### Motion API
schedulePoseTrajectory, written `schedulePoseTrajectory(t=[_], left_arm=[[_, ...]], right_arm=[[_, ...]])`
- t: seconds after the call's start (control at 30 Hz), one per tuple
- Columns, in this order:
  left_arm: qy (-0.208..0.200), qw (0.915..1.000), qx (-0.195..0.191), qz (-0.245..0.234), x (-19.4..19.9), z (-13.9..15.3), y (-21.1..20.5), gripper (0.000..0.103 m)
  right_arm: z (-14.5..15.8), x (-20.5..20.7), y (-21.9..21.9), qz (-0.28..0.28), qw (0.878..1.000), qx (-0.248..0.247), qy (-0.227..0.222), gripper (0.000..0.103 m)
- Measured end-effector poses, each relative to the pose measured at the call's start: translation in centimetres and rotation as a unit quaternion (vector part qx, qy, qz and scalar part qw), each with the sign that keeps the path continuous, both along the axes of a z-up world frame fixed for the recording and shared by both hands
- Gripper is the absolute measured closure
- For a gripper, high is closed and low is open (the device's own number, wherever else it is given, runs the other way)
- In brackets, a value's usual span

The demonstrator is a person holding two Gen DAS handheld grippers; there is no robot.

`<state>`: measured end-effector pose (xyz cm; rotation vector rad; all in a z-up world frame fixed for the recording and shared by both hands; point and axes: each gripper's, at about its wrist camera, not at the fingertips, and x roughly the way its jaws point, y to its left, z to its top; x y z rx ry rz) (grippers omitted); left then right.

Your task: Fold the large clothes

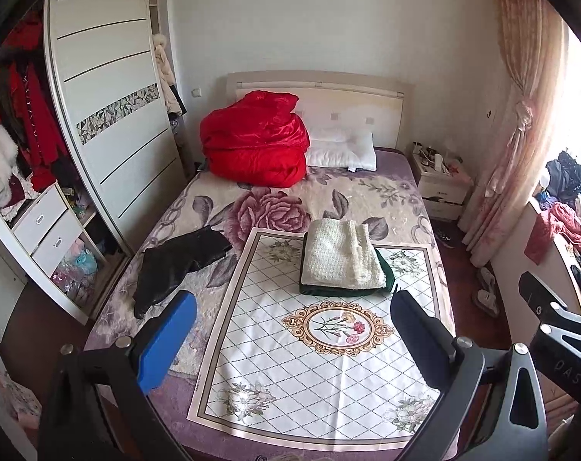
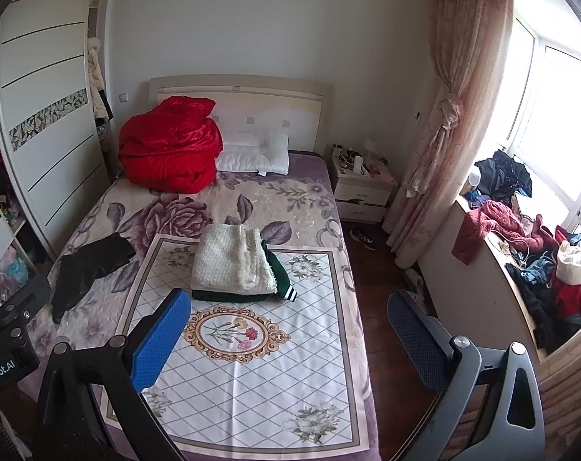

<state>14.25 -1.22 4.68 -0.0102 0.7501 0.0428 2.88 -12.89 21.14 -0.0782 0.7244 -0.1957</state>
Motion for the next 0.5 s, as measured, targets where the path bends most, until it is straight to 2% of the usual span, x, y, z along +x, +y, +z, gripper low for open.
schedulePoseTrajectory(t=[0.5], left_arm=[[-0.006,1.0,-0.001,0.004,0.06,0.74,-0.02,0.0]], right_arm=[[0.31,0.01,0.2,0.013,1.0,0.001,-0.003,0.0]])
